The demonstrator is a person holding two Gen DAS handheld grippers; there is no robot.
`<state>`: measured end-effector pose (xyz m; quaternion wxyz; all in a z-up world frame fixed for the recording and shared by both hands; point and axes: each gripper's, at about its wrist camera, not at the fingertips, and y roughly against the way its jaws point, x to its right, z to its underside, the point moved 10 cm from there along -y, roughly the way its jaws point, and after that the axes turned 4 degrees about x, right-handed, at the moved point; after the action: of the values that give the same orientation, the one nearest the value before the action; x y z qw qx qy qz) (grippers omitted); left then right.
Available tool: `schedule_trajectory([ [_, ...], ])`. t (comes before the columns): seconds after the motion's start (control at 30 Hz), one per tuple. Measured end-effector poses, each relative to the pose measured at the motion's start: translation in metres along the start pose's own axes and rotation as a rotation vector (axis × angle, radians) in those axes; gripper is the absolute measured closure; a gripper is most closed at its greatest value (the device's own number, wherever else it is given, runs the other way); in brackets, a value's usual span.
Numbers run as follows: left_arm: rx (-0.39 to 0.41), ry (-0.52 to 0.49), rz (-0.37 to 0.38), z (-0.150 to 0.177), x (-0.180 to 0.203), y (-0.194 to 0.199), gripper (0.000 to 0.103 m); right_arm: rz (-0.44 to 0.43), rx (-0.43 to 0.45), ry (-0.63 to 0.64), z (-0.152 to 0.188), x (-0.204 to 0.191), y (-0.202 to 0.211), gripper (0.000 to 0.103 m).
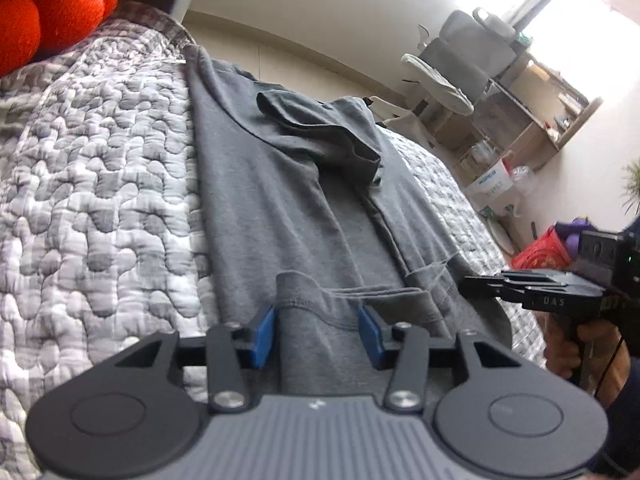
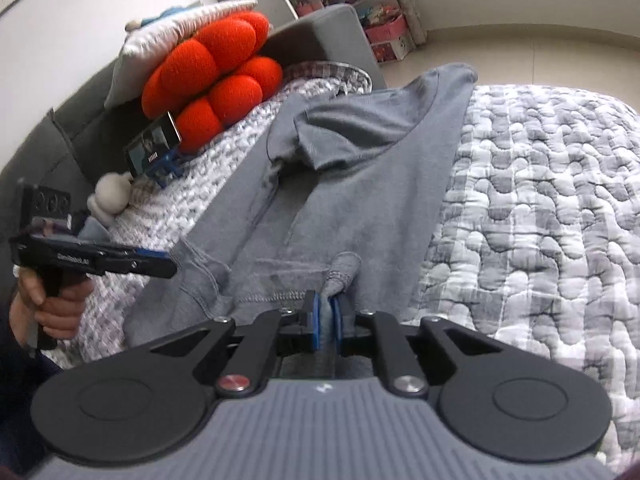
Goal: Fold clothes
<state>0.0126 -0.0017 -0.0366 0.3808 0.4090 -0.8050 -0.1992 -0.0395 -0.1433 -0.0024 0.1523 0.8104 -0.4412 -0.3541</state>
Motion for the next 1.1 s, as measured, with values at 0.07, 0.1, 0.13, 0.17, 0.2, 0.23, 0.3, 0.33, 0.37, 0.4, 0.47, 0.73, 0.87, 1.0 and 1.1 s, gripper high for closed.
schedule_trajectory([
  [0.07,0.005,-0.015,-0.009,0.0,0.001,0.0,0.062,-0.001,-0.012,0.005,0.002,0.001,-0.003,0.084],
  [0.1,0.007,-0.024,-0.018,0.0,0.001,0.0,0.069,-0.006,-0.012,0.006,0.002,0.0,-0.003,0.08],
  [0.13,0.006,-0.034,-0.028,0.0,0.001,0.0,0.072,-0.011,-0.012,0.006,0.003,0.0,-0.003,0.079],
  [0.17,0.005,-0.04,-0.034,0.0,0.0,-0.001,0.077,-0.013,-0.011,0.009,0.003,-0.001,-0.004,0.079],
  [0.2,0.004,-0.045,-0.04,0.001,-0.001,0.0,0.086,-0.007,-0.007,0.024,0.002,-0.002,-0.004,0.079],
  [0.23,0.004,-0.047,-0.045,0.001,-0.001,0.0,0.09,0.0,0.001,0.047,0.002,-0.005,-0.003,0.082],
  [0.3,0.024,-0.03,-0.039,-0.002,-0.002,0.008,0.096,0.008,0.028,0.081,-0.002,-0.01,0.002,0.096],
  [0.33,0.044,-0.016,-0.026,-0.005,-0.002,0.014,0.096,0.0,0.065,0.079,-0.007,-0.013,0.009,0.096],
  [0.37,0.07,0.0,-0.01,-0.008,-0.003,0.02,0.096,-0.014,0.104,0.063,-0.012,-0.013,0.017,0.096],
  [0.4,0.087,0.016,-0.001,-0.01,-0.004,0.024,0.096,-0.019,0.129,0.045,-0.016,-0.012,0.022,0.096],
  [0.47,0.085,0.049,-0.012,-0.012,-0.011,0.022,0.096,0.008,0.125,0.021,-0.016,-0.003,0.021,0.096],
  [0.73,0.04,0.113,0.014,-0.008,-0.017,0.007,0.083,0.003,0.033,-0.063,-0.004,0.013,0.001,0.087],
  [0.87,0.025,0.129,0.032,-0.006,-0.017,0.002,0.064,-0.026,0.021,-0.048,-0.001,0.008,0.003,0.067],
  [1.0,0.028,0.06,-0.007,-0.004,-0.011,-0.002,0.079,-0.02,0.047,-0.012,-0.005,0.003,0.006,0.075],
  [1.1,0.032,0.026,-0.038,-0.005,-0.01,-0.001,0.094,-0.015,0.066,0.014,-0.008,-0.002,0.008,0.092],
])
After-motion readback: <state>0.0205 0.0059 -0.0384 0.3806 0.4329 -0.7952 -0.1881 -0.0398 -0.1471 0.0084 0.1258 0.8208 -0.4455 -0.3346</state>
